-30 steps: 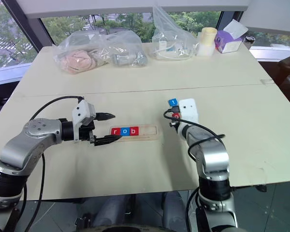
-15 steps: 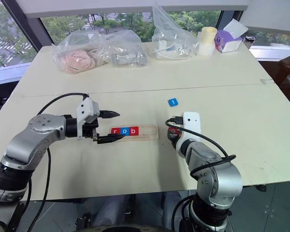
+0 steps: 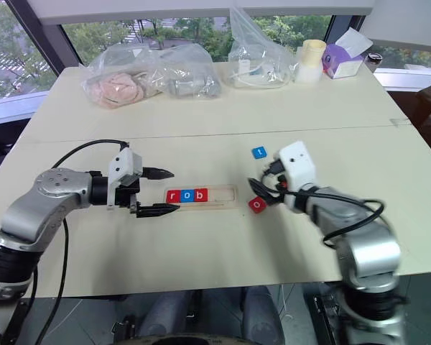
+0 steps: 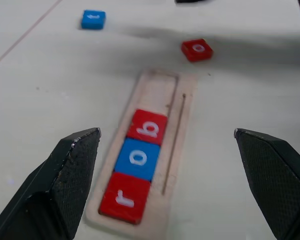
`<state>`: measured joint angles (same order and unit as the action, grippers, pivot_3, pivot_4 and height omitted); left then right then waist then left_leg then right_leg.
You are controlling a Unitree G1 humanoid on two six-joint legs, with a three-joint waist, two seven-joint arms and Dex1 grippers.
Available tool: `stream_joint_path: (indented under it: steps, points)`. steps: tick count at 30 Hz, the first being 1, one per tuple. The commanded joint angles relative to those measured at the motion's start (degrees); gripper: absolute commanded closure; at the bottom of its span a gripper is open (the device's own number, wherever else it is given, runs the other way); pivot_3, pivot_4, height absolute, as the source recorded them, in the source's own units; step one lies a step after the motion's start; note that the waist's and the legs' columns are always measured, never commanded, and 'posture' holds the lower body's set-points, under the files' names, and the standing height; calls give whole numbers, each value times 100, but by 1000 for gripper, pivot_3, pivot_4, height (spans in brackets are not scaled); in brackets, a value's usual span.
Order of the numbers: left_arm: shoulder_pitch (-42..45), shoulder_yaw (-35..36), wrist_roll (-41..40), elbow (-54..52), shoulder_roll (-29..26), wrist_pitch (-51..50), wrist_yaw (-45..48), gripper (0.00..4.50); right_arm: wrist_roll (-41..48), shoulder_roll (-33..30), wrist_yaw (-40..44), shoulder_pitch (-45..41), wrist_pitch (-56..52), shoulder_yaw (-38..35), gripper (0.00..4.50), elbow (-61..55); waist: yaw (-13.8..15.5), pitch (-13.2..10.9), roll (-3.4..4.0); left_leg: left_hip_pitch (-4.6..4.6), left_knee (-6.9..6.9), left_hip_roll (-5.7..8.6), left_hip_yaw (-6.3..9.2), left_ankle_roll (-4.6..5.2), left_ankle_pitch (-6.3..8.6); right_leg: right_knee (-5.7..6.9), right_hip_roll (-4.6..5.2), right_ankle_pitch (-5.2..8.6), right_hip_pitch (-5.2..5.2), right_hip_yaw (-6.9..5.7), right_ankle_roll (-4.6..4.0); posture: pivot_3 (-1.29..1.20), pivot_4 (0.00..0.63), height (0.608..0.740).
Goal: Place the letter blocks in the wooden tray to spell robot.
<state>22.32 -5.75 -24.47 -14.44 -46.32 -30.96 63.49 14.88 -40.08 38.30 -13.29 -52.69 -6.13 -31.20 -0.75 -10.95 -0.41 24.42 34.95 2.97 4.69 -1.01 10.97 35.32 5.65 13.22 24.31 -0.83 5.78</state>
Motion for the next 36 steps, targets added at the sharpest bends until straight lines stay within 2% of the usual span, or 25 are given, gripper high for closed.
stream_joint_path:
  steps: [1, 6, 13, 21, 30, 33, 36]
  points:
    - [104, 153, -77, -136, -102, 52, 125, 0, -8, -502, 1188, 99, 1808, 54, 57, 911, -12, -3, -5, 0, 0, 0, -3, 6, 4, -2, 1, -2, -1, 1, 0, 0, 150, 740]
    - [86, 208, -103, -223, -142, -18, 115, 0, -205, -940, 2412, 12, 3748, 451, 57, 2230, -11, -5, -7, 0, 5, -3, -9, 14, 8, 0, -1, -17, 1, 6, -9, 0, 150, 740]
    - [-7, 300, -176, -498, -114, -233, -121, 0, -803, -753, 2877, -683, 5307, 1199, 57, 3613, 1, -5, -8, -1, 18, -4, -1, 13, 8, 2, -1, -25, -1, 13, -4, 0, 150, 740]
    - [-161, 429, -257, -730, -110, -430, -369, 0, -1184, -279, 2918, -1294, 6168, 1671, 57, 4604, -3, -6, -9, -3, 17, -1, 1, 12, 7, 3, -2, -28, 0, 19, -3, 0, 150, 740]
    - [-202, 380, -257, -793, -70, -448, -544, 0, -1091, -57, 3149, -1557, 5944, 1739, 57, 4860, -3, -6, -9, -11, 20, -1, 1, 9, 5, 18, -4, -31, -2, 24, -3, 0, 150, 740]
    - [-168, 331, -214, -734, -32, -393, -569, 0, -955, -84, 3475, -1542, 5685, 1776, 877, 4842, 0, -6, -9, -11, 21, 0, 0, 9, 5, 18, -4, -31, -2, 24, -3, 0, 150, 740]
    - [-158, 343, -204, -690, -21, -367, -571, 0, -846, -55, 3556, -1495, 5387, 1732, 2453, 4751, 0, -5, -9, -11, 21, 0, 0, 9, 5, 19, -4, -31, -2, 25, -2, 0, 150, 740]
